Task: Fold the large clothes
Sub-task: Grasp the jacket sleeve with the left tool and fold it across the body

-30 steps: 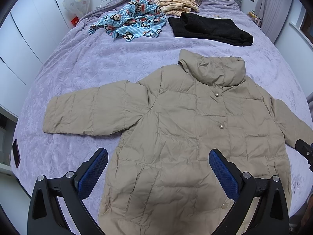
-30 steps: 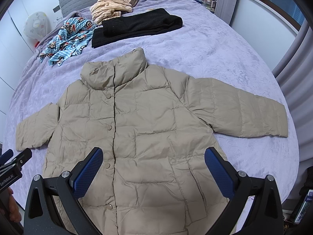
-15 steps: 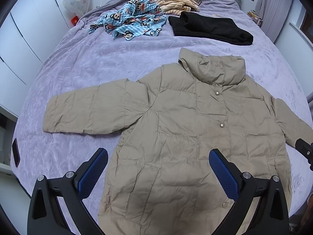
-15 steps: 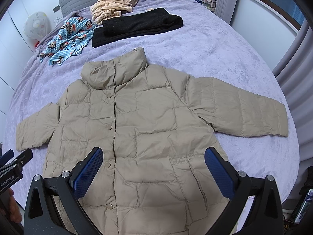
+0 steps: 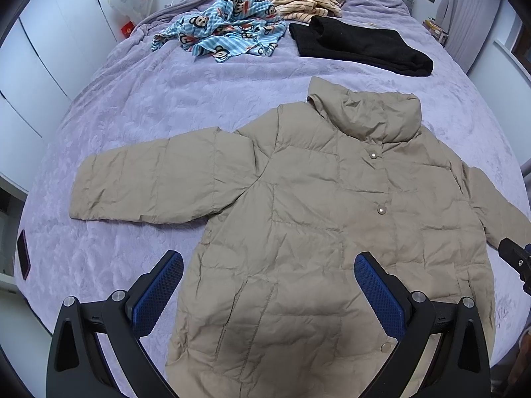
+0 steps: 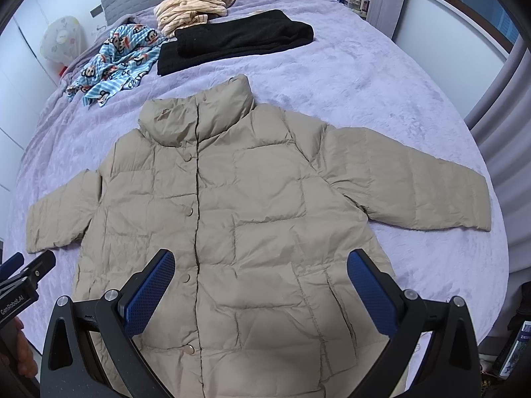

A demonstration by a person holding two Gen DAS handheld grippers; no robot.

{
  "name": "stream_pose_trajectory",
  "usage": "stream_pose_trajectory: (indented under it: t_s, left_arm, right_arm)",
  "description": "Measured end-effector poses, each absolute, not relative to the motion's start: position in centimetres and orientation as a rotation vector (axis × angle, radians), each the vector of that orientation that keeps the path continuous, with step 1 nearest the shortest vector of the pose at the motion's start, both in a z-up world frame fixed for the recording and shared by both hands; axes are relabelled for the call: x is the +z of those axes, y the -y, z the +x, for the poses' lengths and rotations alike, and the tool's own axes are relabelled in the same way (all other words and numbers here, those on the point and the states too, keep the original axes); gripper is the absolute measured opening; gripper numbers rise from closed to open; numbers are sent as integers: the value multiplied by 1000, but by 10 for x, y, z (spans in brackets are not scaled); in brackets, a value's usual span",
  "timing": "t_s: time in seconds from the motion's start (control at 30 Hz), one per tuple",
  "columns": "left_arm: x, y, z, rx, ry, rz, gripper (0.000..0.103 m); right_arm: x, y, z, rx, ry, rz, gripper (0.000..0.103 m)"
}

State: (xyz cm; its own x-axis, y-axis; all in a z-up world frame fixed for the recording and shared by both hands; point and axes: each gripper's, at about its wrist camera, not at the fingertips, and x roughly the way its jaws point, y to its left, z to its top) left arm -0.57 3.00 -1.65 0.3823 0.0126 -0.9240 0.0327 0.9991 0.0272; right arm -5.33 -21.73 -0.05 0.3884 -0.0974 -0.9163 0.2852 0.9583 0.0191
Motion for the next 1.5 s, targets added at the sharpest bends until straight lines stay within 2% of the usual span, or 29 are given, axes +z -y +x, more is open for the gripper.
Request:
stream_pose_trajectory:
  t_s: [0.3, 0.63, 1.03, 1.3, 1.33, 1.37, 1.4, 1.43, 1.47, 1.5]
  left_arm:
    - [-33, -69, 2, -17, -1229, -52, 103]
    - [-92, -187, 16, 99, -1258, -285, 103]
    - [-191, -328, 57, 91, -1150, -787, 103]
    - [-202, -371, 102, 206, -1048, -788, 102]
    - [-201, -374, 109, 226, -1046, -773, 92]
    - [-201, -377, 112, 245, -1050, -758, 70]
    - [-201, -379, 117, 238, -1055, -756, 58]
    - [-201, -383, 121, 210, -1052, -774, 35]
    - [-200, -385, 121, 185, -1045, -794, 18]
    - [-197, -387, 123, 162, -1036, -807, 16]
  right_arm:
    - [-16, 190, -42, -215, -1188, 172, 103]
    - [-47, 122, -24, -110, -1244, 98, 103]
    - [-115, 46, -11, 58, -1308, 189, 103]
    - [-133, 15, -3, 92, -1308, 198, 103]
    - [-132, 12, -1, 95, -1301, 195, 103]
    - [-132, 11, 1, 99, -1296, 195, 103]
    - [-131, 8, 4, 108, -1289, 201, 103]
    - [-130, 6, 7, 127, -1283, 216, 103]
    - [-130, 5, 10, 142, -1279, 233, 103]
    - [-130, 3, 15, 172, -1275, 267, 103]
